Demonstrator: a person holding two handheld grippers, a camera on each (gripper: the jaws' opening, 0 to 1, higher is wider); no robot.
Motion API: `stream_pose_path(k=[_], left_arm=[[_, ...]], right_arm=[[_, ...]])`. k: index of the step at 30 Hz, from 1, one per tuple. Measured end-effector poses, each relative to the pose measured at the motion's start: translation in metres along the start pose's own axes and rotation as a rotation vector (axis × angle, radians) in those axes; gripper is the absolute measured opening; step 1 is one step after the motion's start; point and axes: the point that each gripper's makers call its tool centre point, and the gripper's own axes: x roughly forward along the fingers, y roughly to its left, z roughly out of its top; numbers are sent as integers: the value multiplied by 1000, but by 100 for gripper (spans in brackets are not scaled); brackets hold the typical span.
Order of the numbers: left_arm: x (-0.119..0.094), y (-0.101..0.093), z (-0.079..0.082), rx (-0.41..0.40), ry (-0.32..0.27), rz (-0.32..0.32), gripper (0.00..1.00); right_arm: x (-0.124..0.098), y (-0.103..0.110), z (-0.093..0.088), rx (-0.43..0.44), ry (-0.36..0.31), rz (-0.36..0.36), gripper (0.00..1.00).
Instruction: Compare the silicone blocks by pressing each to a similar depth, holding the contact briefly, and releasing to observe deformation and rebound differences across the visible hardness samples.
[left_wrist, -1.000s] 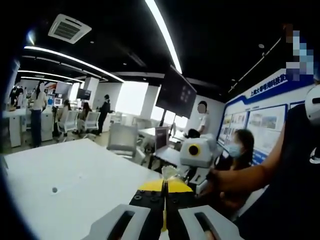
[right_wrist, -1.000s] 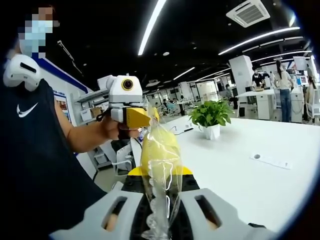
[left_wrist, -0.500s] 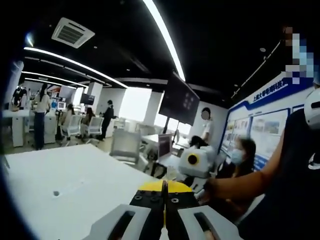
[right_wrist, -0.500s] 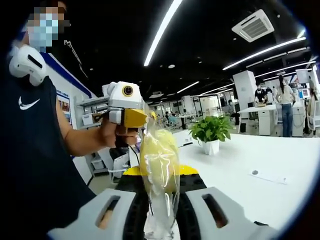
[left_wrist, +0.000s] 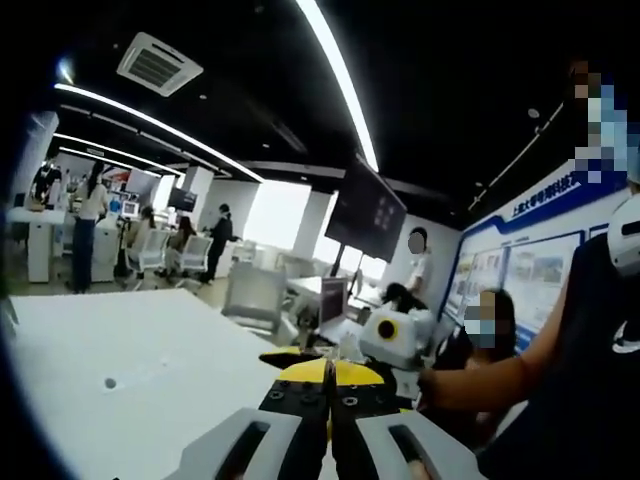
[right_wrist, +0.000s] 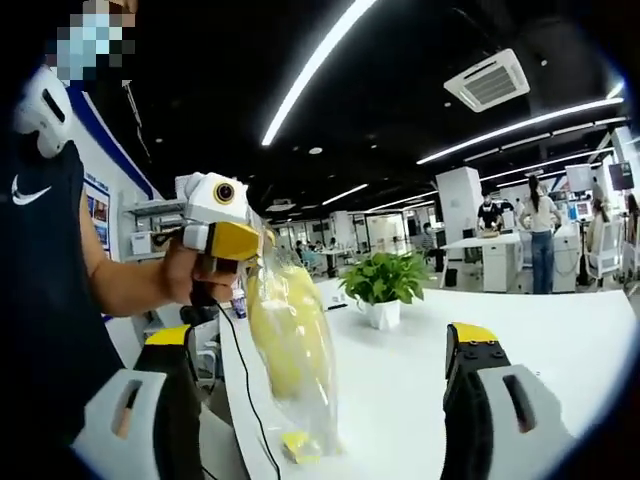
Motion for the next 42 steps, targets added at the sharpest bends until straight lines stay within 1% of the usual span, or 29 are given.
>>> stream_pose_path(k=[6, 8, 10, 13, 15, 18, 21, 24, 26, 29, 33, 35, 36, 38, 40, 42], left_arm=[[8, 0, 1, -23, -9, -6, 0], [10, 2, 0, -33, -13, -4, 0], [13, 5, -4, -42, -11, 1, 0], [17, 9, -10, -59, -4, 9, 0], [18, 14, -15, -84, -3, 17, 0], [21, 21, -22, -129, -7, 25, 0], [24, 26, -28, -151, -7, 31, 0], [27, 30, -33, -170, -7, 36, 0], [30, 35, -37, -187, -8, 43, 0], [33, 39, -45, -207, -3, 49, 0], [36, 43, -55, -229, 4, 56, 0], [36, 46, -59, -254, 5, 61, 0], [37, 47, -62, -263, 6, 60, 0], [37, 50, -67, -279, 10, 63, 0], [38, 52, -73, -298, 15, 63, 0], [39, 55, -79, -328, 14, 67, 0]], right_arm=[[-14, -11, -2, 1, 5, -53, 97], [-19, -14, -3, 5, -5, -73, 97], [-23, -19, -6, 1, 0, -95, 97], [-31, -24, -15, 1, 25, -125, 97], [-36, -27, -20, 4, 30, -140, 97], [-48, -33, -24, 69, 11, -175, 97], [-58, -39, -28, 60, 13, -210, 97], [-67, -45, -30, 83, 2, -232, 97], [-73, -49, -32, 83, -1, -252, 97], [-80, -53, -39, 80, 10, -274, 97], [-90, -59, -54, 76, 34, -307, 97], [-93, -61, -61, 74, 48, -319, 97], [-97, -62, -68, 61, 71, -336, 97], [-100, -64, -75, 63, 86, -348, 97], [-104, -66, -83, 41, 108, -367, 97], [-106, -65, -88, 44, 113, -374, 97]])
